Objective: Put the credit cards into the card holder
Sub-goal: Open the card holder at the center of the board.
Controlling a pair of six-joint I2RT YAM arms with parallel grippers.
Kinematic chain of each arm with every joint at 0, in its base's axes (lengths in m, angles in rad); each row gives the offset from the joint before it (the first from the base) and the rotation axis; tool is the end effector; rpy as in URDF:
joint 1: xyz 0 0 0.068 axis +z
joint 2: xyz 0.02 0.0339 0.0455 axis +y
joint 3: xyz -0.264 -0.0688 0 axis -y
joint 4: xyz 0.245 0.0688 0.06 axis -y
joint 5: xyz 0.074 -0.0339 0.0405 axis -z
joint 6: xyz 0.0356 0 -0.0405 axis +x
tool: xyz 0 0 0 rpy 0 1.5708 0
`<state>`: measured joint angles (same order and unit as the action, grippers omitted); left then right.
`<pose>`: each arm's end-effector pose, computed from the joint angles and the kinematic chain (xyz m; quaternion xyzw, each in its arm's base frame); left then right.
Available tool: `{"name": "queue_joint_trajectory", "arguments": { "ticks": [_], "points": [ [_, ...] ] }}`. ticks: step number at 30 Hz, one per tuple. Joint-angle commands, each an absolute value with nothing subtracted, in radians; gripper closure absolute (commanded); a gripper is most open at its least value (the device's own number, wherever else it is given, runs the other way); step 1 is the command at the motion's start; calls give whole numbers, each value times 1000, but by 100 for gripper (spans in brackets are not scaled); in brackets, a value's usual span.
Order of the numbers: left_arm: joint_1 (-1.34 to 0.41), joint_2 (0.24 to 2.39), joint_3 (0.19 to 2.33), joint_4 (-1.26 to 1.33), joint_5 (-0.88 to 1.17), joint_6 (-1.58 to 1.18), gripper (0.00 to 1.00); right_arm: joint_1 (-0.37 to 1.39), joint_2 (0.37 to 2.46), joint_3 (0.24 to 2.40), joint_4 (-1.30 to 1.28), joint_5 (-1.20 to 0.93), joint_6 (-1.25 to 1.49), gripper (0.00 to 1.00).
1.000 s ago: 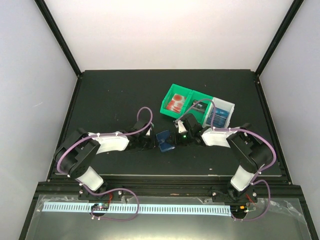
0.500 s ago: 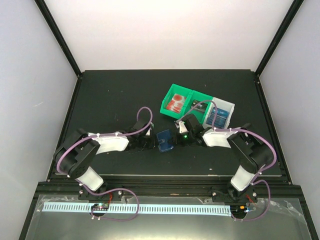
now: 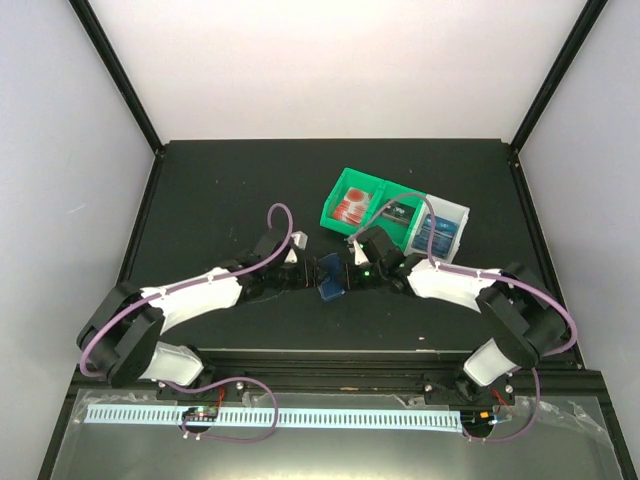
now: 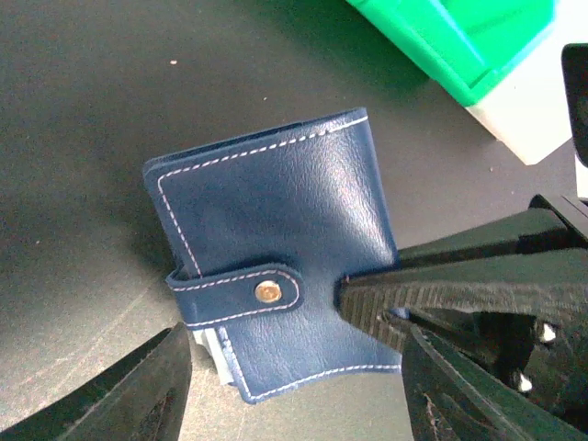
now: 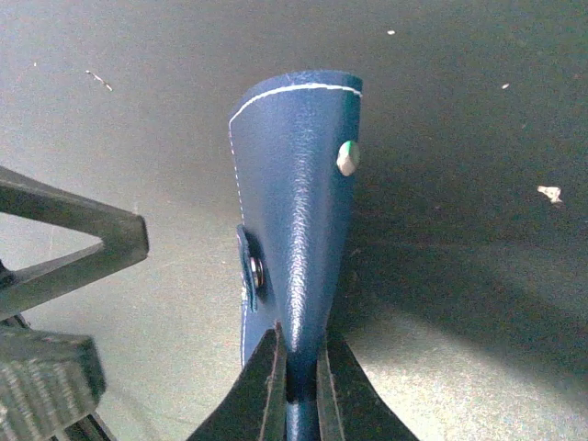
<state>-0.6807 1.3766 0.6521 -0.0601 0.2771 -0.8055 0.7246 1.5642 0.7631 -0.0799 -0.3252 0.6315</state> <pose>0.2028 -0.1768 0.1786 -0.0043 0.9164 -0.3506 0.1931 0.2174 0.2076 0.1602 -0.0979 0.9251 0.3279 0.1643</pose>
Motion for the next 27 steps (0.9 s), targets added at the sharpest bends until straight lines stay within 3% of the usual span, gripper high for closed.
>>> {"name": "queue_joint_trajectory", "arguments": {
  "ticks": [1, 17, 27],
  "points": [
    [-684, 1388, 699, -106, 288, -812, 34, 756, 1520, 812, -142, -223, 621, 94],
    [-689, 1483, 726, -89, 331, -809, 25, 768, 1508, 836, -192, -235, 597, 93],
    [-689, 1496, 741, -98, 278, -804, 26, 783, 1504, 840, -190, -249, 583, 93]
  ]
}}
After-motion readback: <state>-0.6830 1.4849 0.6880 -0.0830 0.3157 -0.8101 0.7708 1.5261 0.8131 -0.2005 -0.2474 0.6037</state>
